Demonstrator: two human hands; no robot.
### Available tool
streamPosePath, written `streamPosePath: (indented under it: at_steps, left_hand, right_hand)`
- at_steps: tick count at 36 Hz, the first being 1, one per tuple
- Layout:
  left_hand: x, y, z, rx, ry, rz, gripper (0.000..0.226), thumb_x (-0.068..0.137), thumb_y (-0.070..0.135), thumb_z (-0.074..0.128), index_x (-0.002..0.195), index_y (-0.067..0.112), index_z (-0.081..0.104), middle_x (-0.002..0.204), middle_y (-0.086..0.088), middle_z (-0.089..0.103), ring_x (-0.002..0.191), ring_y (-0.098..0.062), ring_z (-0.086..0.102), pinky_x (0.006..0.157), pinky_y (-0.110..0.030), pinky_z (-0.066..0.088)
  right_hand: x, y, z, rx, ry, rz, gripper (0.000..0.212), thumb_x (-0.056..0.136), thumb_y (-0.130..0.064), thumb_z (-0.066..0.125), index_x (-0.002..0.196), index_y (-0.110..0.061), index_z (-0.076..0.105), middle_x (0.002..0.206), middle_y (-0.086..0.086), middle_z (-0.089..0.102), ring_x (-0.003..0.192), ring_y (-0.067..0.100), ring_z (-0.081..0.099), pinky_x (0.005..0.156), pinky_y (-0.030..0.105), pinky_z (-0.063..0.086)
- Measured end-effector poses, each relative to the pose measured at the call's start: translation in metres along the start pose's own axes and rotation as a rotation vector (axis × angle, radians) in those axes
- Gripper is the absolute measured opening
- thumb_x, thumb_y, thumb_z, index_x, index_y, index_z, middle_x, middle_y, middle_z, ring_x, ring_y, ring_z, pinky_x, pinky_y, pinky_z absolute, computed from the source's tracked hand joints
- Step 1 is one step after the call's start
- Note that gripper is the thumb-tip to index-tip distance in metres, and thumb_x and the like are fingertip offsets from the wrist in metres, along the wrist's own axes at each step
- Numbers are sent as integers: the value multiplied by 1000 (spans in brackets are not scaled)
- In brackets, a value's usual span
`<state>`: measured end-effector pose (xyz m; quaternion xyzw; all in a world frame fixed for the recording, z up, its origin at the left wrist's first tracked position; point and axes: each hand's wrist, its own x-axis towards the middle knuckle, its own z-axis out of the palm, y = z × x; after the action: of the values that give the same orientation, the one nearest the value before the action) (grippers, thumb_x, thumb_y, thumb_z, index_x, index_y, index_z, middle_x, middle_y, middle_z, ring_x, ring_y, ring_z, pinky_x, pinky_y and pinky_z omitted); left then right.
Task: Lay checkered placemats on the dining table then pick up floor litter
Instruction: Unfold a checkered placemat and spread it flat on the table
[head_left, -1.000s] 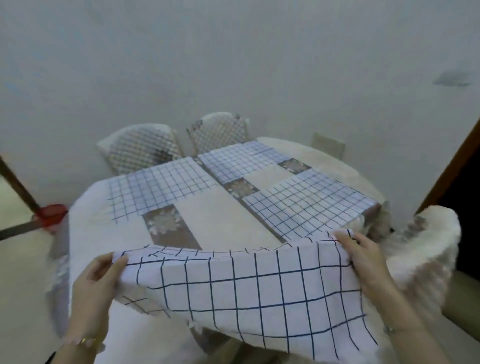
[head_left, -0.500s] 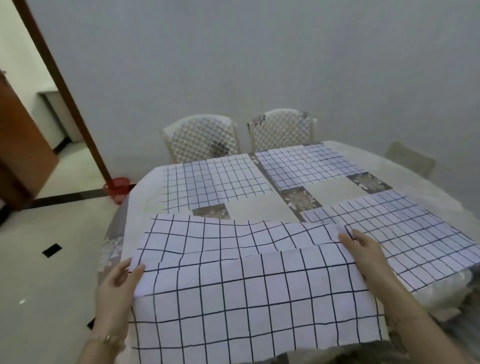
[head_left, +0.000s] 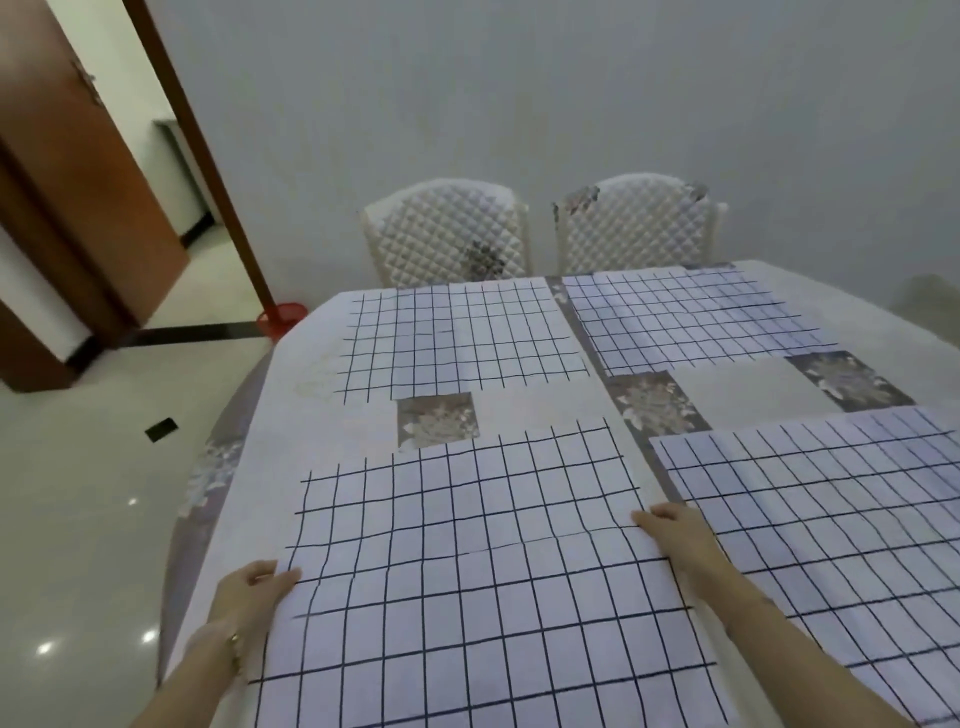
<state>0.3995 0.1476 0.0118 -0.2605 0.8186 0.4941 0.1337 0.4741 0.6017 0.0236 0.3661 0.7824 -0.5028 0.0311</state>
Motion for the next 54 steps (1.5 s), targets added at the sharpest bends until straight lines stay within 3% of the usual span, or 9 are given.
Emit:
streamPosePath:
  at_steps: [2,5,7,10,26,31,38,44,54]
  left_hand:
    - [6,-2,0,39,39,10,37,78,15,74,108,-4,63,108,-23,66,104,-39,60,94,-46,46]
    - [12,-2,0,101,62,63,26,77,16,76,96,1,66,91,-17,66,83,-33,61,88,-46,49]
    - [15,-3,1,138,51,102,17,75,18,77,78,8,64,71,-8,58,64,-24,51,70,-41,50]
    - [21,-6,2,182,37,139,26,75,22,77,64,12,56,56,-1,49,52,-20,40,55,-29,31]
    - [20,-8,-3,241,-43,186,31,75,18,77,62,15,49,57,2,44,54,-15,38,55,-26,29]
    - [7,-7,2,225,-4,209,19,80,18,72,81,6,58,70,-6,54,64,-20,47,58,-27,34]
    - [-5,-24,-14,86,-1,140,28,83,18,70,104,11,53,93,-12,60,82,-26,57,73,-31,44]
    - [-23,-60,-32,91,-54,106,27,77,6,73,101,5,60,71,-5,62,70,-22,59,74,-33,47]
    - [-61,-63,-30,122,-34,125,23,80,6,69,102,6,60,69,-5,58,75,-25,56,86,-37,45]
  right_hand:
    - [7,5,6,-55,9,-13,41,86,-26,66,54,-20,42,50,-5,41,50,16,42,54,25,33]
    - [17,7,11,-116,44,-32,45,83,-32,67,54,-21,35,47,-7,32,46,13,32,48,23,25]
    - [21,8,12,-148,59,-34,46,82,-34,67,54,-21,33,46,-7,30,44,14,31,47,23,23]
    - [22,9,12,-170,82,-34,46,81,-37,68,53,-22,35,44,-8,31,43,13,33,46,23,25]
    - [20,9,-4,-164,-39,-9,19,78,-21,75,69,-8,64,67,4,60,63,17,54,59,25,41]
    - [5,7,-1,-196,50,-19,23,84,-31,67,93,-11,59,89,4,60,81,19,54,69,29,42]
    - [-34,25,-15,-201,33,9,37,88,-30,62,116,-9,54,102,8,59,86,25,58,71,31,45]
    - [-67,63,-28,-250,-1,37,40,84,-21,67,121,-11,55,103,8,57,72,19,57,57,26,43]
    - [-83,76,-24,-271,71,-25,34,84,-18,66,117,-15,56,104,5,59,91,23,56,75,33,46]
